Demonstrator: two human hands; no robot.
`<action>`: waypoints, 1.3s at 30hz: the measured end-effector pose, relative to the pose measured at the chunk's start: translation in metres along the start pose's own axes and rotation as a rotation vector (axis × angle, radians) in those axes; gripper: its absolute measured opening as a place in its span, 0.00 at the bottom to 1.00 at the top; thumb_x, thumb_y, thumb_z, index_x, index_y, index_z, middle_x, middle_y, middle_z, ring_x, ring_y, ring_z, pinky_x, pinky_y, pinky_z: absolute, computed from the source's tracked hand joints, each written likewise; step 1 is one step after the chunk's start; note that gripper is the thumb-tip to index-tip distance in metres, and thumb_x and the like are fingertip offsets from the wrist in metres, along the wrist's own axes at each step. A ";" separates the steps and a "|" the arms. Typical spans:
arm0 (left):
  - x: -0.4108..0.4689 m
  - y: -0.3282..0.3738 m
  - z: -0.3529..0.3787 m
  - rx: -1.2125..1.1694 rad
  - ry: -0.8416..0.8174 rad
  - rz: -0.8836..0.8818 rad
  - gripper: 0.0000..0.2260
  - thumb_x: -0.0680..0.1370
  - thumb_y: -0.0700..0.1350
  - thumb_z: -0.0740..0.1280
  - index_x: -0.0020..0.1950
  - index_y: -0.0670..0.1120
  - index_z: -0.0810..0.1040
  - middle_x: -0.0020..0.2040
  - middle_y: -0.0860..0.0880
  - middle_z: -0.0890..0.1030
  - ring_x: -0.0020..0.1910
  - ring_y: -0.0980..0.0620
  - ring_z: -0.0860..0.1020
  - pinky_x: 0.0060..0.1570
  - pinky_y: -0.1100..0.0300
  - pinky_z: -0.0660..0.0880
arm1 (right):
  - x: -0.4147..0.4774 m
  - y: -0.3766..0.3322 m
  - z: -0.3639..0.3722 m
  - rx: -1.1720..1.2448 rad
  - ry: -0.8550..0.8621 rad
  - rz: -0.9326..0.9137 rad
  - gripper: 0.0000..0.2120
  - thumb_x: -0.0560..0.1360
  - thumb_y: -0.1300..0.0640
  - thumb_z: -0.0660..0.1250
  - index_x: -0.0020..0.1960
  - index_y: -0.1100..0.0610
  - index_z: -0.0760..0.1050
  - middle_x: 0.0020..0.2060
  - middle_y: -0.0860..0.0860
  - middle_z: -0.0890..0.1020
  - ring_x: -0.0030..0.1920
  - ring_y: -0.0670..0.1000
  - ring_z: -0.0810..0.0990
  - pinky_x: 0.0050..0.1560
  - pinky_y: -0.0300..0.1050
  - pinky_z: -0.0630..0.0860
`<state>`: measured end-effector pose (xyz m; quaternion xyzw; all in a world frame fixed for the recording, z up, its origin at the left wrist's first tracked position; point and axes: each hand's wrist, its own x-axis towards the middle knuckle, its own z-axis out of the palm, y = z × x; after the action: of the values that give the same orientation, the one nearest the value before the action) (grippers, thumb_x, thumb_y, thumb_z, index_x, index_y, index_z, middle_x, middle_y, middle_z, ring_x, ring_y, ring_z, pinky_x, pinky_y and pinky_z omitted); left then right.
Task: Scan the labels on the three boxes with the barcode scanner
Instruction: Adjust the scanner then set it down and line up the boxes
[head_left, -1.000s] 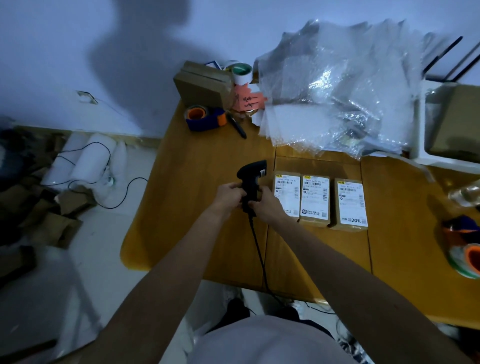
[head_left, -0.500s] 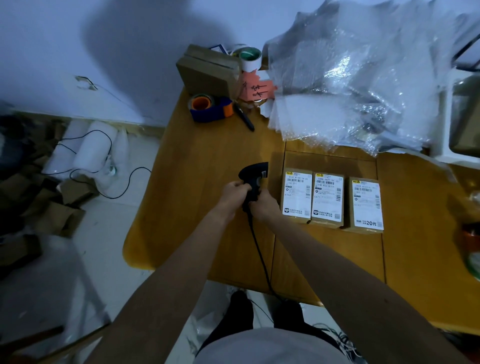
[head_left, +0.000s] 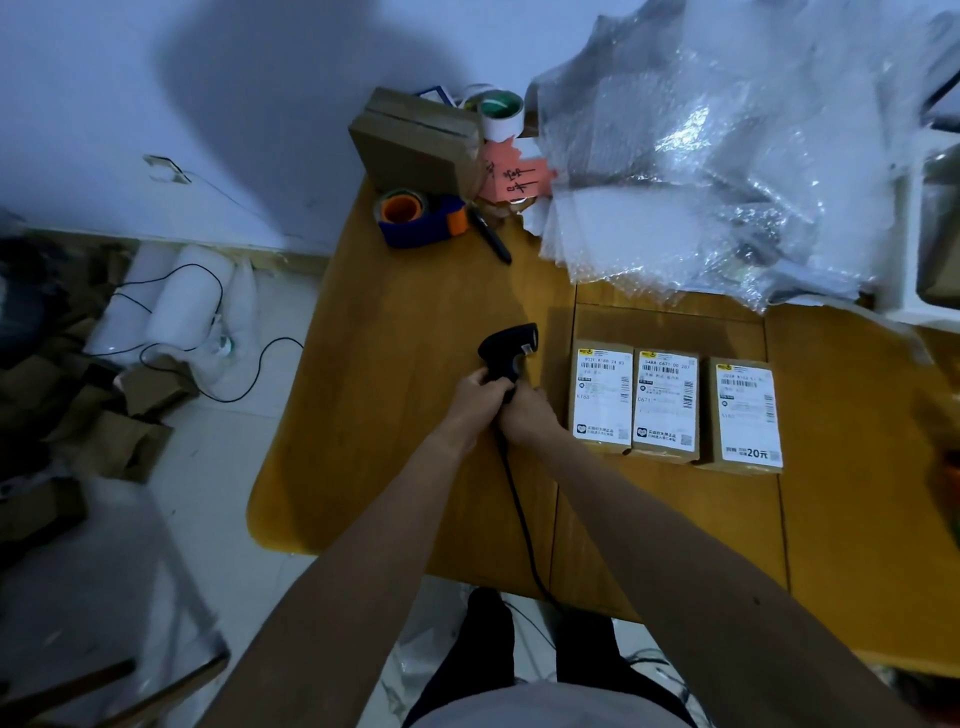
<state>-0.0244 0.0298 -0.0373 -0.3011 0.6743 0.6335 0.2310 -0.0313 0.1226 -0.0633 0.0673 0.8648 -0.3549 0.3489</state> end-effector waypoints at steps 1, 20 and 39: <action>0.001 -0.002 -0.001 0.004 -0.003 0.002 0.12 0.83 0.40 0.64 0.67 0.47 0.77 0.49 0.53 0.79 0.48 0.57 0.78 0.42 0.64 0.74 | 0.000 0.000 -0.001 -0.013 -0.010 -0.005 0.23 0.82 0.58 0.57 0.77 0.60 0.63 0.72 0.62 0.69 0.73 0.65 0.67 0.67 0.58 0.71; -0.008 0.003 0.001 0.025 0.058 0.044 0.19 0.83 0.43 0.65 0.74 0.44 0.73 0.58 0.49 0.79 0.48 0.55 0.77 0.41 0.63 0.73 | -0.018 -0.006 -0.031 0.165 -0.009 -0.007 0.15 0.75 0.58 0.61 0.59 0.62 0.74 0.44 0.57 0.79 0.42 0.56 0.78 0.37 0.47 0.73; -0.013 0.015 0.049 0.137 0.114 0.126 0.08 0.84 0.45 0.65 0.58 0.46 0.82 0.49 0.49 0.82 0.49 0.51 0.79 0.56 0.52 0.78 | -0.065 0.075 -0.130 -0.059 0.457 -0.181 0.18 0.80 0.56 0.63 0.69 0.59 0.75 0.66 0.56 0.78 0.66 0.58 0.76 0.63 0.56 0.76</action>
<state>-0.0286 0.0797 -0.0219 -0.2772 0.7457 0.5811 0.1718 -0.0278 0.2729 0.0018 0.0579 0.9337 -0.3349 0.1131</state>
